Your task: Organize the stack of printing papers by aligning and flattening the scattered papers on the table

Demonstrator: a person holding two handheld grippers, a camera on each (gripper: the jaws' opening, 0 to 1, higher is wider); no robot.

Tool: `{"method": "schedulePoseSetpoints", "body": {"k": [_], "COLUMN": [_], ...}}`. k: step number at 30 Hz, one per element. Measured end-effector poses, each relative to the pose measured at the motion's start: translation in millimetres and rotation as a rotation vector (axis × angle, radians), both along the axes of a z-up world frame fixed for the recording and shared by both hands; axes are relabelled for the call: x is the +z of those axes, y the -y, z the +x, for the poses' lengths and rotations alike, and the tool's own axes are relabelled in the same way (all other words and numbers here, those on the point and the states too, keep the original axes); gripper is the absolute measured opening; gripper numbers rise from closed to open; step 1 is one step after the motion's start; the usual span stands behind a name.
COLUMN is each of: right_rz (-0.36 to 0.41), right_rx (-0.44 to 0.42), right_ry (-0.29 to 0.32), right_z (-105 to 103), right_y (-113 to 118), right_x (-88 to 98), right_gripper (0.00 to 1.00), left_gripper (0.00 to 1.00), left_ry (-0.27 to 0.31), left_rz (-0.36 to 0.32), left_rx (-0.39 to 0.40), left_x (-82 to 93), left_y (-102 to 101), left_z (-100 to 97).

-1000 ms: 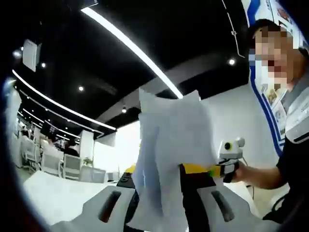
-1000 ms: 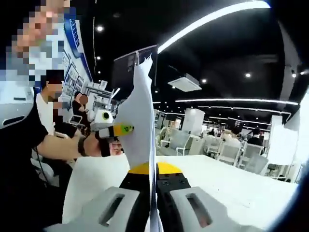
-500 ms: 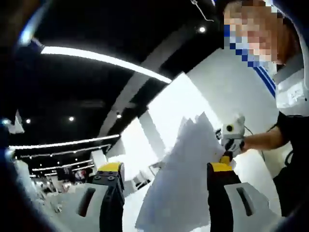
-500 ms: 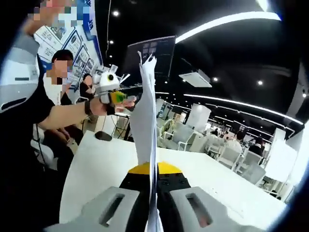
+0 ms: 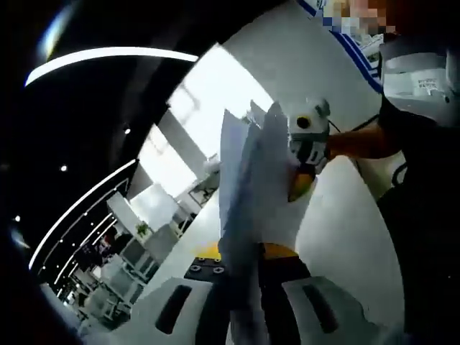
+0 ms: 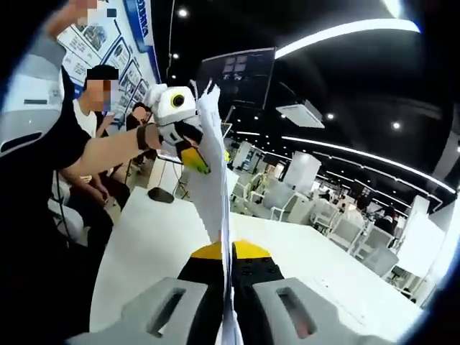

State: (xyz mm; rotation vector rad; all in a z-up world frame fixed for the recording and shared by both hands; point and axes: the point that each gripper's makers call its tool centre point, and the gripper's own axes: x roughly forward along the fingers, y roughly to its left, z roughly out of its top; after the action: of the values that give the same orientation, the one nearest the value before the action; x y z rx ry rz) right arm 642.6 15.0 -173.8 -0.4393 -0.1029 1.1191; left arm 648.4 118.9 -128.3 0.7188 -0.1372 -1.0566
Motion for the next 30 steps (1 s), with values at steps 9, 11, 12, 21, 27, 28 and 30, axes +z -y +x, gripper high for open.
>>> {"method": "schedulePoseSetpoints", "body": {"k": [9,11,12,21,27,28,30], "right_rz": [0.083,0.133,0.144,0.339,0.552,0.568,0.58], "right_rx": [-0.019,-0.045,-0.052,-0.181,0.015,0.044,0.052], "right_ry": [-0.012,-0.003,-0.006,-0.076,-0.274,-0.308,-0.286], "right_z": [3.6,8.7,10.6,36.8,25.1,22.7,23.9], "right_y": [11.3,15.5,18.5,62.8,68.0,65.5,63.7], "right_x": [12.0,21.7,23.6,38.3,43.7,42.9,41.8], "right_gripper": [0.0,0.03,0.06,0.49,0.47,0.46,0.38], "left_gripper": [0.04,0.04,0.04,0.04,0.04,0.04,0.04], "left_ry": [-0.141,-0.136,-0.141,-0.278,-0.351,-0.375,-0.398], "left_rz": [-0.188,-0.204,-0.217,-0.456,-0.641,-0.68,-0.723], "left_rx": [-0.001,-0.011,-0.01,-0.081,-0.197,-0.21,-0.228], "left_x": [6.4,8.8,10.5,32.0,50.3,52.0,51.5], "left_y": [5.5,6.3,6.3,-9.2,-19.2,-21.7,-22.3], "left_z": [-8.8,-10.4,-10.2,-14.9,-23.1,-22.1,-21.5]}}
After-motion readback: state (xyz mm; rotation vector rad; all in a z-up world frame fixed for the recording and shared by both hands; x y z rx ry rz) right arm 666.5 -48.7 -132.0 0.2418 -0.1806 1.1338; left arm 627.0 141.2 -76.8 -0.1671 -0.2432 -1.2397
